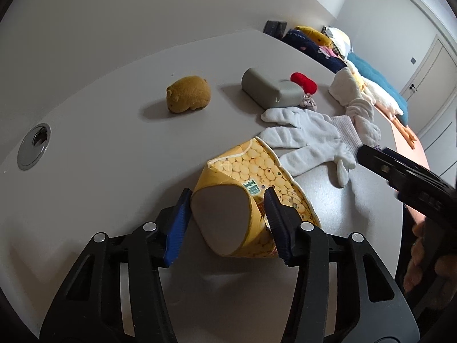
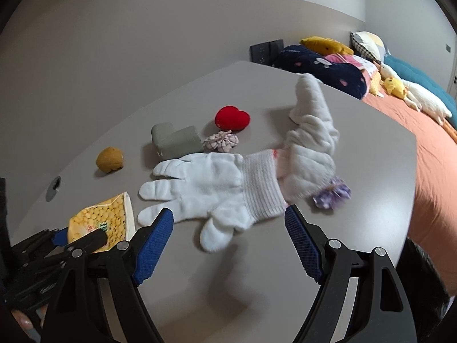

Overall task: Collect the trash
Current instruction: 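Grasp the yellow patterned bag with the left tool while the right tool grasps the white glove, then carry the yellow bag and white glove over the black bin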

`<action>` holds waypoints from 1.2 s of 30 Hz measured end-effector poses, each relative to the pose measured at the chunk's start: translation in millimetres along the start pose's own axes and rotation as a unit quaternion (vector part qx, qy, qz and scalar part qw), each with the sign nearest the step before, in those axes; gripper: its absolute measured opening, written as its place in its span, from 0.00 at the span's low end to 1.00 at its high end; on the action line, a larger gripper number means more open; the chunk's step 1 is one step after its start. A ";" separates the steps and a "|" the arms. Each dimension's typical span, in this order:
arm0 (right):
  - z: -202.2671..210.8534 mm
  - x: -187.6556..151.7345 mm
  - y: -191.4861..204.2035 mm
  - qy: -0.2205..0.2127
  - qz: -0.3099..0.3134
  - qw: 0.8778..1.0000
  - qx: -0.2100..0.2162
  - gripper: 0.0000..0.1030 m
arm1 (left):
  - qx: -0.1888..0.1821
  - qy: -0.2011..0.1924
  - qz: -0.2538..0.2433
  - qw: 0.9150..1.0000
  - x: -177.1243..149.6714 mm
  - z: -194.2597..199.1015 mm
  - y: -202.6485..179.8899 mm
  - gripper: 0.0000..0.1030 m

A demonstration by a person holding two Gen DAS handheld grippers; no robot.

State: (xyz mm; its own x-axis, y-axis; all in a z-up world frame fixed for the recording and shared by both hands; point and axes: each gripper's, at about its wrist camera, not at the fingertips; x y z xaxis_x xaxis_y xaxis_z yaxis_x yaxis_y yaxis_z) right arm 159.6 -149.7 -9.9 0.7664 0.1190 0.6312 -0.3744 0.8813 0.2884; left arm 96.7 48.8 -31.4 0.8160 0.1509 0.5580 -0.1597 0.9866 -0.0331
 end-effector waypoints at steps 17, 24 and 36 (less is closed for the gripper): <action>-50.7 13.0 -2.5 0.046 0.027 0.998 -0.045 0.13 | 0.005 -0.044 -0.017 0.999 10.6 10.9 4.7 0.27; -35.2 8.8 -4.3 0.029 0.005 0.999 -0.015 0.11 | 0.005 -0.061 -0.017 0.998 11.6 26.3 4.9 0.27; 17.5 3.5 -0.8 -0.011 -0.004 1.000 -0.010 0.11 | 0.001 -0.078 -0.025 0.997 8.0 50.5 -2.3 0.27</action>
Point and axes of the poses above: each gripper's, at about its wrist camera, not at the fingertips, and z roughly against the way its jaws point, y to its left, x to its top, and after that the axes turned 13 degrees about x, right-handed
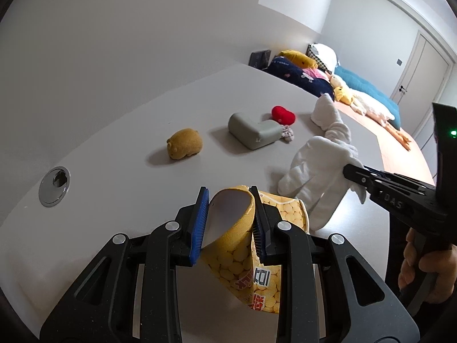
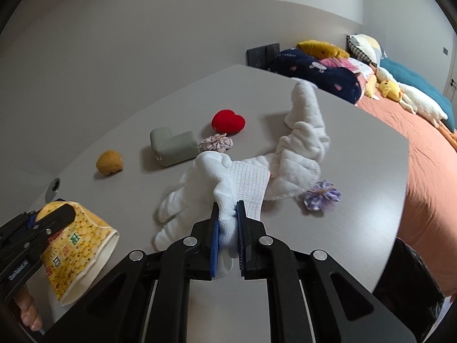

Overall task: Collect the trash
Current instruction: 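Carry the yellow bag and white glove over the black bin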

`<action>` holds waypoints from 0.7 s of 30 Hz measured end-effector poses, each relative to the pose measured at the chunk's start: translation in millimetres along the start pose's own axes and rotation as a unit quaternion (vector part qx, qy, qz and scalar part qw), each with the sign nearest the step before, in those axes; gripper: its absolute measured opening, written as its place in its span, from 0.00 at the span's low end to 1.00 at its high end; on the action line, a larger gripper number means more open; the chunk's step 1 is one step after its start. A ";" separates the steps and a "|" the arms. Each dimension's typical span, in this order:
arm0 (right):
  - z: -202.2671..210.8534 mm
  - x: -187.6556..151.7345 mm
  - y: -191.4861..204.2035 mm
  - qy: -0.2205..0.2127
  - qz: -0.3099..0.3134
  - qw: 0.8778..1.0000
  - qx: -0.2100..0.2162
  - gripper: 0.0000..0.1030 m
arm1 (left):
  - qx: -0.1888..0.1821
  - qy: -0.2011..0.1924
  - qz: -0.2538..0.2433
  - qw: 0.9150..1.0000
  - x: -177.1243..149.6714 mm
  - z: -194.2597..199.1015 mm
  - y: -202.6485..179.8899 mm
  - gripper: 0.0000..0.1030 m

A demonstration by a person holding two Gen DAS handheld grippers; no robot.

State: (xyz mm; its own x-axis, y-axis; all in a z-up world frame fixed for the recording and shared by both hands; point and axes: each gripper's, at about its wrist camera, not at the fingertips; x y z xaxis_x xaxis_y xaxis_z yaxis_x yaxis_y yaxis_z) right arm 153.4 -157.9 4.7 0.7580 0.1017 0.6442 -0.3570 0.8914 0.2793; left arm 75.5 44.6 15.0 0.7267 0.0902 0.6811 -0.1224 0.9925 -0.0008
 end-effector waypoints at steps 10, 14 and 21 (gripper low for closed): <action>48.8 -21.2 -6.7 -0.030 -0.011 0.999 0.006 0.11 | -0.002 -0.015 -0.022 1.000 -8.0 25.2 -28.5 0.27; 68.1 -29.9 -9.6 -0.043 -0.015 0.999 0.007 0.11 | -0.005 -0.023 -0.030 0.999 -11.2 39.1 -39.0 0.27; 97.5 -46.7 -21.2 -0.061 -0.028 0.998 0.001 0.11 | -0.014 -0.036 -0.045 0.998 -17.0 60.2 -60.9 0.28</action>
Point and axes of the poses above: each gripper's, at about its wrist camera, not at the fingertips, and z roughly against the way its jaws point, y to its left, x to its top, and after that the axes turned 13 degrees about x, right-handed
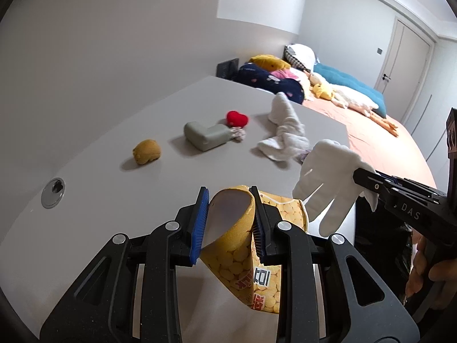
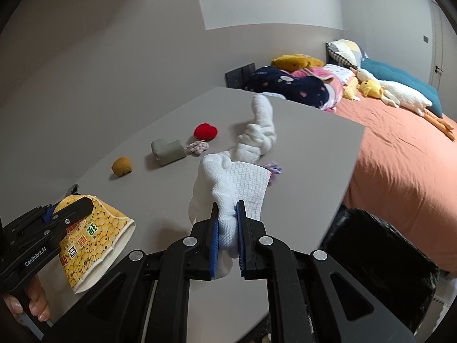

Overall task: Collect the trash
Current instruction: 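Carry the yellow bag and white glove over the black bin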

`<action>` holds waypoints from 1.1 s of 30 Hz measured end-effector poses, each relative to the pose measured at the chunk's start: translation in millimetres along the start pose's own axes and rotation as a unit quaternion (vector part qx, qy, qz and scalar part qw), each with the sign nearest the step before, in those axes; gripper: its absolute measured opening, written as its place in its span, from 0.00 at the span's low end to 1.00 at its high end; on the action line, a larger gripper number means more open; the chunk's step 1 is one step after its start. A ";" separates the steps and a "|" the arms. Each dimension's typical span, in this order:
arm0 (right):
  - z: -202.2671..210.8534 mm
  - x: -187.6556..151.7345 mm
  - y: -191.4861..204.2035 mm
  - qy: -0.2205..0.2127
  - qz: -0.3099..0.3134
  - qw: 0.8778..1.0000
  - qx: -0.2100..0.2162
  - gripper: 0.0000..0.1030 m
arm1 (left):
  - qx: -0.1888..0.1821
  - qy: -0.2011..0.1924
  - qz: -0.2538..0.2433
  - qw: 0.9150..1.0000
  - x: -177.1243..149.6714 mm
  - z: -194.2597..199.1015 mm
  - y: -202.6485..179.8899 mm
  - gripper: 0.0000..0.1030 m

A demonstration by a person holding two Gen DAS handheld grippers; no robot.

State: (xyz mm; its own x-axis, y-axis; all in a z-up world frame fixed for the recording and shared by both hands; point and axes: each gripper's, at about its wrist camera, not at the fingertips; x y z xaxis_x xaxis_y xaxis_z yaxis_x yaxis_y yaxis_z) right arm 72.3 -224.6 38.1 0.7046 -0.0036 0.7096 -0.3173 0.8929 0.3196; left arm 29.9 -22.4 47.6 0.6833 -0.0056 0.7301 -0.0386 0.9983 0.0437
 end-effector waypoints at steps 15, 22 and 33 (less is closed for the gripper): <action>69.3 -32.0 -36.4 -0.035 -0.022 0.999 -0.035 0.12 | -0.041 -0.013 -0.039 0.998 -13.2 23.8 -66.5 0.28; 98.1 -45.1 -55.2 -0.052 -0.037 0.997 -0.053 0.12 | -0.063 -0.019 -0.058 0.996 -17.6 32.7 -96.5 0.28; 137.7 -65.2 -81.3 -0.077 -0.063 0.992 -0.081 0.12 | -0.092 -0.022 -0.094 0.991 -24.9 43.7 -137.5 0.28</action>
Point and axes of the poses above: each gripper's, at about its wrist camera, not at the fingertips, and z roughly against the way its jaws point, y to its left, x to its top, and after that the axes turned 13 degrees about x, right-handed
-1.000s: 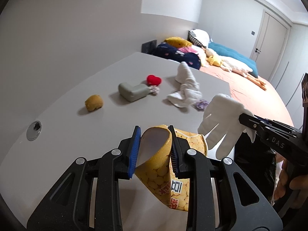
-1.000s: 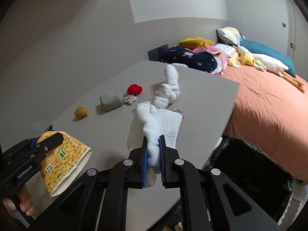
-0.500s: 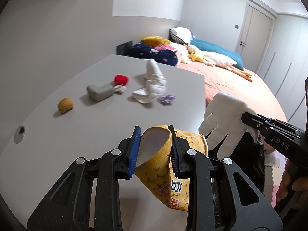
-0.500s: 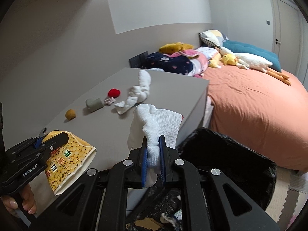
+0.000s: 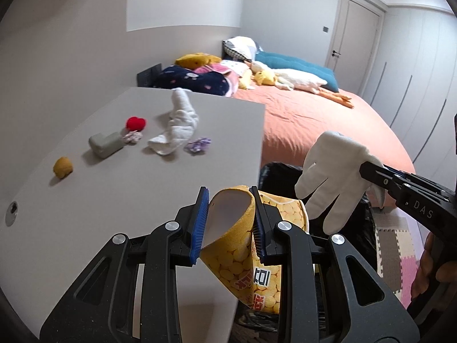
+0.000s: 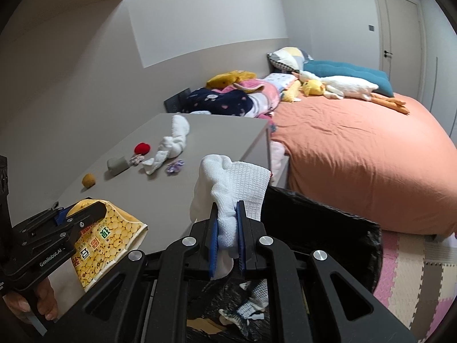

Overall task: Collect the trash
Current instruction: 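Carry the yellow bag and white glove over the black bin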

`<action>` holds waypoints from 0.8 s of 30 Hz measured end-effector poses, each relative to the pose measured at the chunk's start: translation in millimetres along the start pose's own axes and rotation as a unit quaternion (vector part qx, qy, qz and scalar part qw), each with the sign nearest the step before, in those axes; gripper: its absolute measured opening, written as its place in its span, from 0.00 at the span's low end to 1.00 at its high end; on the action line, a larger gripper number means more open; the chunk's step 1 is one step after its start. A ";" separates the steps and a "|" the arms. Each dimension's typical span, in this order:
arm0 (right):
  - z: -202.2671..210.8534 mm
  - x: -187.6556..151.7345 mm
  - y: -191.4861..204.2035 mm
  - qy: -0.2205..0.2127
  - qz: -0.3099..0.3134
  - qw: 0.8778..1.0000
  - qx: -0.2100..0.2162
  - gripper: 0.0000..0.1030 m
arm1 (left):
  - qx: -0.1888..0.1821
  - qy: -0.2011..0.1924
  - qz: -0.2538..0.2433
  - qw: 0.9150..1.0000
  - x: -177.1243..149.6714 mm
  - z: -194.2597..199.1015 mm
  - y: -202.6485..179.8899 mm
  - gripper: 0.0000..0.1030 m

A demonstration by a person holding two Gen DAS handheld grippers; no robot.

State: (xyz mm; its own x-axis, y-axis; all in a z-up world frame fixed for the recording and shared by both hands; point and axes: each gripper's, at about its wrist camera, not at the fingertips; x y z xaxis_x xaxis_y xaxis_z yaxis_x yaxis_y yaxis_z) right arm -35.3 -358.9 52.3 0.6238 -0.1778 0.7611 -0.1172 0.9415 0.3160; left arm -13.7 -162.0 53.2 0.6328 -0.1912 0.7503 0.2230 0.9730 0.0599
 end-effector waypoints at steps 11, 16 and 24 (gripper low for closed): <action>38.7 -5.4 -42.9 -0.024 -0.029 0.998 -0.048 0.12 | -0.036 0.002 -0.045 0.998 5.7 -2.4 -54.4 0.28; 54.8 -6.7 -64.3 -0.034 -0.045 0.996 -0.067 0.12 | -0.050 0.007 -0.068 0.996 5.0 -7.7 -79.1 0.28; 66.3 -8.3 -84.1 -0.042 -0.065 0.993 -0.091 0.74 | -0.072 0.046 -0.127 0.988 -2.3 -21.6 -117.5 0.94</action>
State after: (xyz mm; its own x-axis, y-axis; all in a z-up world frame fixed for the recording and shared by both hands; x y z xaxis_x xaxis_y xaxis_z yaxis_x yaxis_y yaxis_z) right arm -81.8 -455.6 57.0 0.5572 -0.3181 0.7670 0.1063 0.9434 0.3140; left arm -25.3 -278.8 30.3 0.6064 -0.4441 0.6596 0.4817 0.8652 0.1397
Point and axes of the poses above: each gripper's, at about its wrist camera, not at the fingertips, and z roughly against the way its jaws point, y to its left, x to its top, and after that the axes turned 13 degrees about x, right-handed
